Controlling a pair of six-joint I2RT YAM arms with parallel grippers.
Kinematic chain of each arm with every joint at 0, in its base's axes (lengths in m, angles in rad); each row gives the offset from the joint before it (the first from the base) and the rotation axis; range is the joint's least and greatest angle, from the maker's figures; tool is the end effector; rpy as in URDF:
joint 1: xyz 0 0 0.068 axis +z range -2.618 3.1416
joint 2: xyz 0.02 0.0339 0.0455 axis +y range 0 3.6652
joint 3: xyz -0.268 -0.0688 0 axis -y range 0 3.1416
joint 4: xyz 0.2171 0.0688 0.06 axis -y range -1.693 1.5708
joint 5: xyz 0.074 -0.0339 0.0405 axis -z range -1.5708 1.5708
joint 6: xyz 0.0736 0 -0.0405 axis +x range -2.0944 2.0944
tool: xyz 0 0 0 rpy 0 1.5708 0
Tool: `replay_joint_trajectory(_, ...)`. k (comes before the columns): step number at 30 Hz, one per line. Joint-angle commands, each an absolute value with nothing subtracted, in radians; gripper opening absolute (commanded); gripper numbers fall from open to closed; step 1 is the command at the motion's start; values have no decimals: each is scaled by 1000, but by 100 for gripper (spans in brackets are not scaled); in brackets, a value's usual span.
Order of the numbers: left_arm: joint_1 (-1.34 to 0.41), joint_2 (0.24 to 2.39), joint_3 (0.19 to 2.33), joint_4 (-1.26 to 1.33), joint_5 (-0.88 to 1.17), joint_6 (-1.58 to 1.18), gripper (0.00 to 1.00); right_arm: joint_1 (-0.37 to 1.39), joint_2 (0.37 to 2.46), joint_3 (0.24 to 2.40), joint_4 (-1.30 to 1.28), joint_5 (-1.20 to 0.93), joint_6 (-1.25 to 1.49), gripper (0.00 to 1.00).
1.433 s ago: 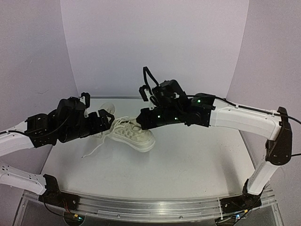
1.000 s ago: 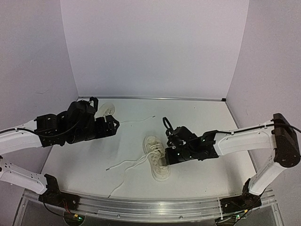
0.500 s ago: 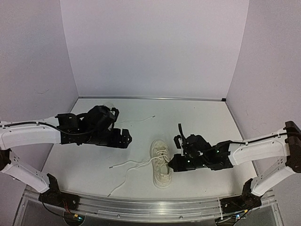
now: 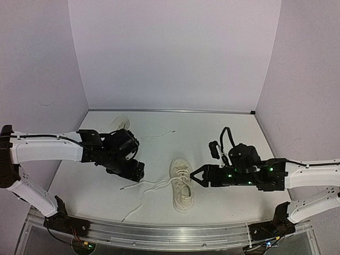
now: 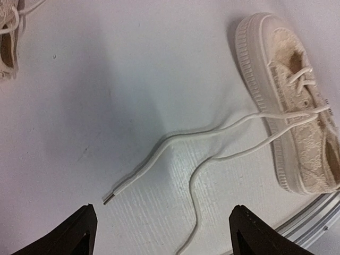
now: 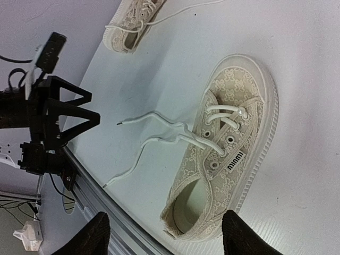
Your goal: Tie the shoes
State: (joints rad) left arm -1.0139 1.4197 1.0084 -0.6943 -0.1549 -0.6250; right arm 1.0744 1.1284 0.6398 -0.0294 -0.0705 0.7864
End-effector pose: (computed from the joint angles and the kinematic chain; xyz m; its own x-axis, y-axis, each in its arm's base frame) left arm 0.1515 -0.2219 0.2155 -0.8524 0.2753 -0.4445 0.3741 0.9151 -0.1507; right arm 0.1160 0.2251 0.2338 -0.8081 -0.0094 -0.5890 -0.4733 0.6057 0.6396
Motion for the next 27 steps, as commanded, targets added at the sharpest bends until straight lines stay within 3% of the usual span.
replay_joint_trajectory(1,-989,1499,1039,-794,-152,-573,86,1077,1102,674,-103,-53,724,73)
replay_joint_trajectory(23,-839,1821,1098,-761,62,-299,64,1077,1064,719,-130,-87,648,78)
replay_joint_trajectory(27,-840,1806,1056,-738,78,-307,50,1077,1082,730,-132,-91,632,78)
